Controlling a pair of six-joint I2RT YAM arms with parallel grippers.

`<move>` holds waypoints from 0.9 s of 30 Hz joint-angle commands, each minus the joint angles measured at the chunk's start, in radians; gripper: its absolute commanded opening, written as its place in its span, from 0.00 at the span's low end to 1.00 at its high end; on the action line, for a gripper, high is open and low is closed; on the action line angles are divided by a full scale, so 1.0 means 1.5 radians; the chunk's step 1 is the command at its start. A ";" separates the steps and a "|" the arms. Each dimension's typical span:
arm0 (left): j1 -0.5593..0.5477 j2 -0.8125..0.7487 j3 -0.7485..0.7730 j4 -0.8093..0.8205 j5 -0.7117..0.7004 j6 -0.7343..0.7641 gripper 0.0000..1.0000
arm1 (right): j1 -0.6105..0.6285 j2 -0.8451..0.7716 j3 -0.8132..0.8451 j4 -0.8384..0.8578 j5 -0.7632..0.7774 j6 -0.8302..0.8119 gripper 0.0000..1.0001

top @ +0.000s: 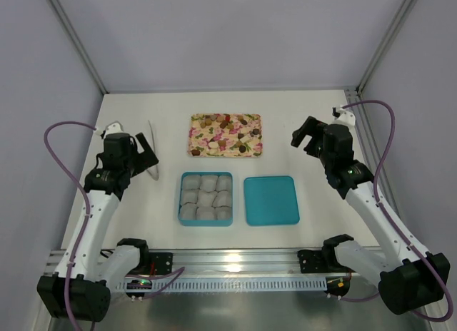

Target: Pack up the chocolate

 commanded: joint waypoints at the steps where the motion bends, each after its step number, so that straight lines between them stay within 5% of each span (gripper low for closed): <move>1: 0.001 0.016 0.022 0.000 -0.040 -0.020 1.00 | -0.002 -0.008 0.003 0.030 -0.014 -0.018 1.00; 16: 0.012 0.351 0.142 0.073 -0.084 -0.020 1.00 | -0.002 0.026 0.010 0.038 -0.142 -0.027 1.00; 27: 0.102 0.532 0.163 0.170 0.029 0.024 1.00 | -0.001 0.017 0.000 0.044 -0.181 -0.030 1.00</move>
